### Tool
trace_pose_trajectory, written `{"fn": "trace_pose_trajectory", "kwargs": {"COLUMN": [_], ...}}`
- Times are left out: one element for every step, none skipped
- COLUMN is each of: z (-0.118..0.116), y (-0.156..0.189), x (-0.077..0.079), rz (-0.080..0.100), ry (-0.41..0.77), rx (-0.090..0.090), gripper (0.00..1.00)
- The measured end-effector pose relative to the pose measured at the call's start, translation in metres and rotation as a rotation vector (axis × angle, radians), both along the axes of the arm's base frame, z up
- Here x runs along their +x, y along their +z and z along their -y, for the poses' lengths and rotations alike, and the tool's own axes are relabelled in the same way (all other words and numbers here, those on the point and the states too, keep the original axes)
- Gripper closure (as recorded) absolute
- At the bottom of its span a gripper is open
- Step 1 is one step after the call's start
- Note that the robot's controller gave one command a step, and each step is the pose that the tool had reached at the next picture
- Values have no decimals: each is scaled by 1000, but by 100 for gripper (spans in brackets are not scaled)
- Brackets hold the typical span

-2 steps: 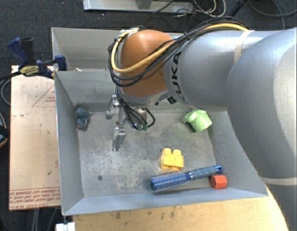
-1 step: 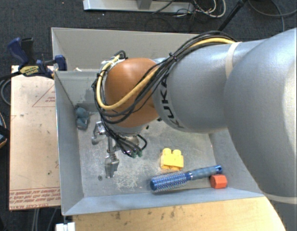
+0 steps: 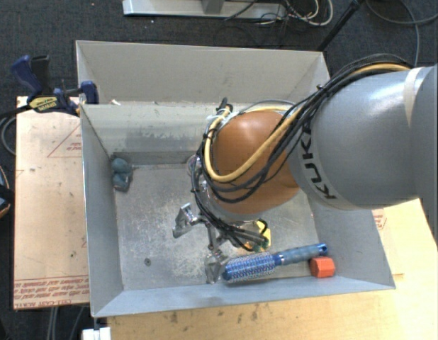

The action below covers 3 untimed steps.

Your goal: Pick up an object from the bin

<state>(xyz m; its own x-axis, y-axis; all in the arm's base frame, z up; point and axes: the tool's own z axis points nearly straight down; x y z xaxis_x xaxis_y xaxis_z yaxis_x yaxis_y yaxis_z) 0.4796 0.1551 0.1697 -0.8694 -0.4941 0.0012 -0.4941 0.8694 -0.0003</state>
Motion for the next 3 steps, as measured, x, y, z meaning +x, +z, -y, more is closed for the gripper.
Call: {"fn": "trace_pose_trajectory", "kwargs": {"z": [76, 94, 120], "y": [-47, -5, -92], "x": [33, -1, 18], "rz": [1, 2, 1], "ry": [139, 264, 851], "rx": [0, 2, 4], "gripper": [0, 0, 0]}}
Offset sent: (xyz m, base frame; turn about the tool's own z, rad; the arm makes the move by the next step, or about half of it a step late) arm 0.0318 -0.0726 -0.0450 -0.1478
